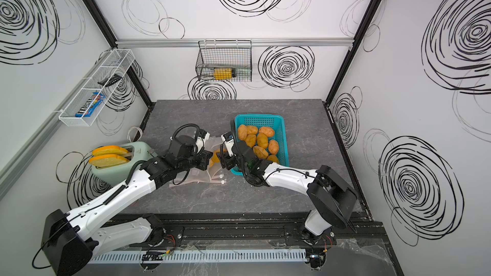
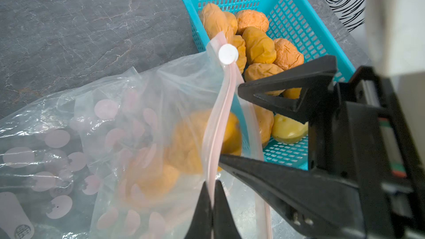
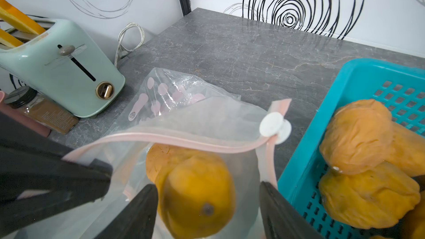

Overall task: Put the potatoes into a zipper bag and zip it
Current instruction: Place the potato into the zipper food storage bag.

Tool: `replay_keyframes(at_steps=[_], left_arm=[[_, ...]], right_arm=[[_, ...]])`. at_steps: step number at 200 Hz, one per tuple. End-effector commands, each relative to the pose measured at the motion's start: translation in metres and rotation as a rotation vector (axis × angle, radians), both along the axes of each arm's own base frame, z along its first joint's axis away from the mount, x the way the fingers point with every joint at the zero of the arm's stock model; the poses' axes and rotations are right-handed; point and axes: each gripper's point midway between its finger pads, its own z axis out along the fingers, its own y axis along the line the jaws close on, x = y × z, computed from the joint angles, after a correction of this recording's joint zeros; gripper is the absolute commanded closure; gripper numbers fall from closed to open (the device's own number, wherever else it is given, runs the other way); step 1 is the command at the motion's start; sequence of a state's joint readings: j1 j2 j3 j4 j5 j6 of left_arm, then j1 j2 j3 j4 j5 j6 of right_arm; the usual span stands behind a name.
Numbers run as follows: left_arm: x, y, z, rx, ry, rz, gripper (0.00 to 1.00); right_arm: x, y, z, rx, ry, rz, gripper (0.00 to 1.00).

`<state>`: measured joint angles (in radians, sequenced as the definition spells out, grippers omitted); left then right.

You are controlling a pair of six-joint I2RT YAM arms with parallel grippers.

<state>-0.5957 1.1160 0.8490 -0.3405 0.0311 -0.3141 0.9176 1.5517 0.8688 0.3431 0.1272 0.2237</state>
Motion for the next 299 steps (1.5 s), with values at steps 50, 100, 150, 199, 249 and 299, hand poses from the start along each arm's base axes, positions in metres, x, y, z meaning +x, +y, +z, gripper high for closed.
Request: replay_keyframes(at_steps=[50, 100, 150, 199, 249, 299], left_arm=[[0.002, -0.002, 0.013, -0.029, -0.047, -0.004, 1.00], [0.003, 0.000, 0.014, -0.025, -0.051, 0.002, 1.00], [0.003, 0.001, 0.014, -0.025, -0.051, 0.005, 1.00], [0.006, 0.010, 0.017, 0.000, -0.073, 0.050, 1.00], [0.006, 0.014, 0.020, 0.009, -0.086, 0.065, 1.00], [0.007, 0.017, 0.023, 0.011, -0.097, 0.071, 1.00]], right_arm=[[-0.006, 0.002, 0.011, 0.006, 0.007, 0.042, 0.24], [-0.026, -0.012, 0.023, 0.038, 0.000, 0.081, 0.34], [-0.046, -0.019, 0.028, 0.079, 0.003, 0.147, 0.60], [-0.017, -0.058, 0.028, 0.070, 0.011, -0.041, 0.58], [0.017, -0.114, 0.014, 0.160, 0.123, -0.211, 0.48], [0.038, -0.152, -0.007, 0.124, 0.182, -0.369, 0.37]])
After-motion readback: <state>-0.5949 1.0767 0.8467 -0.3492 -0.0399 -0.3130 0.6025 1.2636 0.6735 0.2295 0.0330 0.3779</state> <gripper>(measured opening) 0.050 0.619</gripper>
